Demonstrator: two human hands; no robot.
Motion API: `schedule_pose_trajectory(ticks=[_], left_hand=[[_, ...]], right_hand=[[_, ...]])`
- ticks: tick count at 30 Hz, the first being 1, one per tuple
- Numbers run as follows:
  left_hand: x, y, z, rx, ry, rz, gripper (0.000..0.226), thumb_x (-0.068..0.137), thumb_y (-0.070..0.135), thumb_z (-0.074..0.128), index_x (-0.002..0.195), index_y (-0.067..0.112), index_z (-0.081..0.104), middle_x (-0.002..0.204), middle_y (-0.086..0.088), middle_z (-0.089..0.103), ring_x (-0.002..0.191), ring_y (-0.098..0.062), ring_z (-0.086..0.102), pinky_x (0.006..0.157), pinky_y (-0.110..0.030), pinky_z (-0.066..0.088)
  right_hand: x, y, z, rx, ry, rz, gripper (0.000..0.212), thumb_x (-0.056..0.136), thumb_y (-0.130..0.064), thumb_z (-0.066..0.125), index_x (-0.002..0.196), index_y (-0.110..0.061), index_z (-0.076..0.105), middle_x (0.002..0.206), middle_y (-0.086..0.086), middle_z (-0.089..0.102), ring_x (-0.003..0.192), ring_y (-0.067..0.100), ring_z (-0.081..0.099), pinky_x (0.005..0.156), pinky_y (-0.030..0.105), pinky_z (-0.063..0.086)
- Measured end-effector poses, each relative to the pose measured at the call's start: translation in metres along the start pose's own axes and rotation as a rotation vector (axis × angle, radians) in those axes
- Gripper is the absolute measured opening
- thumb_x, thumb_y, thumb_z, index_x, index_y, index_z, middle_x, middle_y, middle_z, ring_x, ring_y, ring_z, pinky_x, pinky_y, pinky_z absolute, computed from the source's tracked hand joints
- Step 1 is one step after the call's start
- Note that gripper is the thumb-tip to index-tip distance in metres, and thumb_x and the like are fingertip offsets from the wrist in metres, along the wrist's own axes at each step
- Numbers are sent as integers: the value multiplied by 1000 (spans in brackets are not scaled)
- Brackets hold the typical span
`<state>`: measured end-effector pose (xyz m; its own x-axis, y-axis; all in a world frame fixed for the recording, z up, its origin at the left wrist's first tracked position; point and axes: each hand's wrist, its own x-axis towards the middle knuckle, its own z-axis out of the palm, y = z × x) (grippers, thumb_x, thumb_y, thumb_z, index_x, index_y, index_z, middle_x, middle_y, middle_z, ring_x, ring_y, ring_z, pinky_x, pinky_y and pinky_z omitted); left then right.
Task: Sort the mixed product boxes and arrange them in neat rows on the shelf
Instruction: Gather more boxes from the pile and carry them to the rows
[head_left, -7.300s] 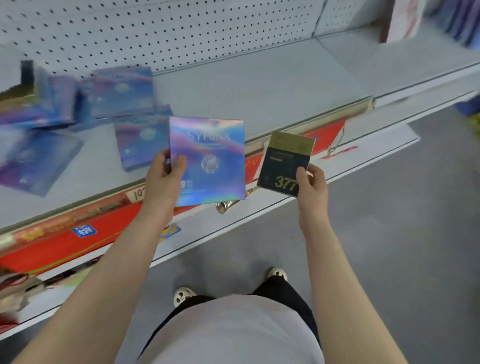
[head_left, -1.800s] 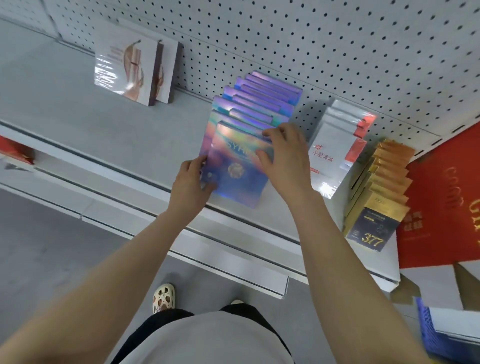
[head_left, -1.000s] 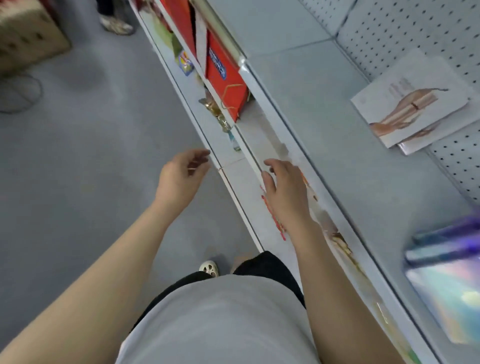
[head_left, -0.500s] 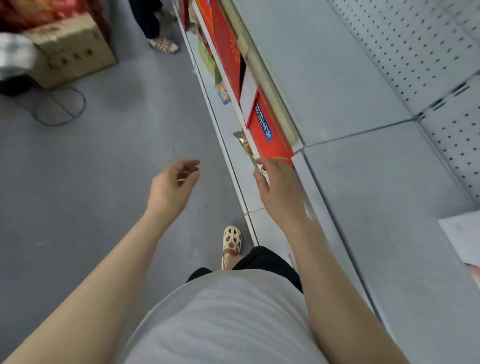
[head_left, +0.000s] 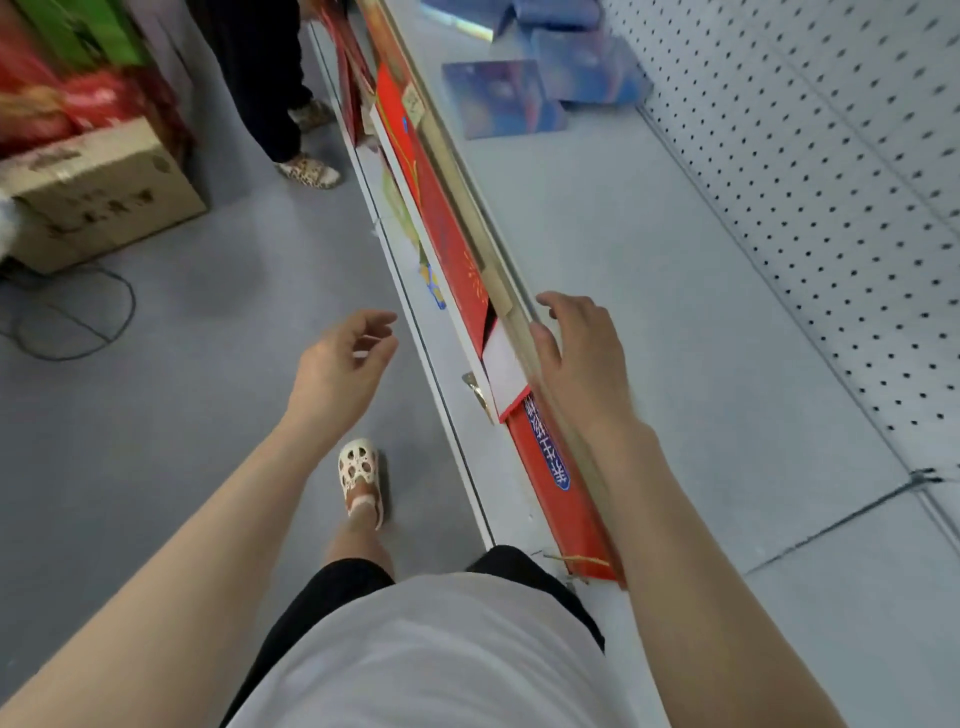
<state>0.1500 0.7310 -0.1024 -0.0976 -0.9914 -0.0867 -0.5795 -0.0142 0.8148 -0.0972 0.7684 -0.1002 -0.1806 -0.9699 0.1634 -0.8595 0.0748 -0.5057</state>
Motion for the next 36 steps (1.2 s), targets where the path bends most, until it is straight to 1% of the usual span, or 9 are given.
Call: schedule_pose_trajectory(ticks=[5,7,12,16,21,24,29,32,36], left_hand=[[132,10,-28,21,-101,97,24,96,21,57,119,27,63,102,12,63,87,1,58,73,0,39],[184,13,-40,33,-152,126,24,96,22,56,118,30,62,102,14,62,88,2,58,75,-5,42],[307,24,-51,82,-262,272,25,96,20,57,121,24,62,106,10,61,88,8,56,75,1,39],[380,41,-35,156,-314,402,30,94,21,60,124,20,61,114,3,60,103,-13,57,95,-35,48],[450,63,2,363,-414,516,62,81,49,61,132,14,55,127,-13,55,115,-34,54,102,-40,41],[476,69,24,456,-457,533,86,71,66,60,136,12,49,130,-14,52,121,-35,49,106,-40,37],[499,69,51,658,-489,630,106,61,80,57,139,11,38,126,-13,51,121,-34,47,103,-42,38],[507,72,58,649,-548,669,111,63,73,68,145,9,30,130,-15,48,122,-34,43,105,-39,33],[511,88,58,646,-656,640,117,66,59,77,152,13,12,129,-20,40,118,-36,40,104,-37,31]], right_hand=[[115,-5,15,-19,123,113,35,100,-23,51,133,-13,55,124,8,59,113,27,52,95,35,41],[157,-12,24,-20,160,179,37,99,-24,51,134,-14,53,125,10,57,113,28,52,94,35,40],[240,-20,41,-43,215,332,44,99,-26,53,140,-12,46,130,14,53,115,31,51,94,39,40],[292,-4,39,-92,207,450,50,98,-26,55,144,-11,41,136,15,50,120,32,50,98,42,41],[370,35,29,-138,231,607,61,94,-32,61,145,-6,39,138,22,48,125,39,45,101,42,36],[417,55,28,-156,195,702,80,88,-46,67,146,-3,34,138,26,45,125,43,44,104,44,34],[459,73,32,-134,-18,934,121,72,-74,66,156,-10,7,158,26,15,144,40,25,114,44,27],[462,77,35,22,-10,992,131,69,-67,74,156,-9,-4,161,26,-4,151,37,6,119,37,17],[460,75,34,271,310,1071,130,70,-35,89,157,-15,-5,157,22,16,142,31,30,104,35,36]])
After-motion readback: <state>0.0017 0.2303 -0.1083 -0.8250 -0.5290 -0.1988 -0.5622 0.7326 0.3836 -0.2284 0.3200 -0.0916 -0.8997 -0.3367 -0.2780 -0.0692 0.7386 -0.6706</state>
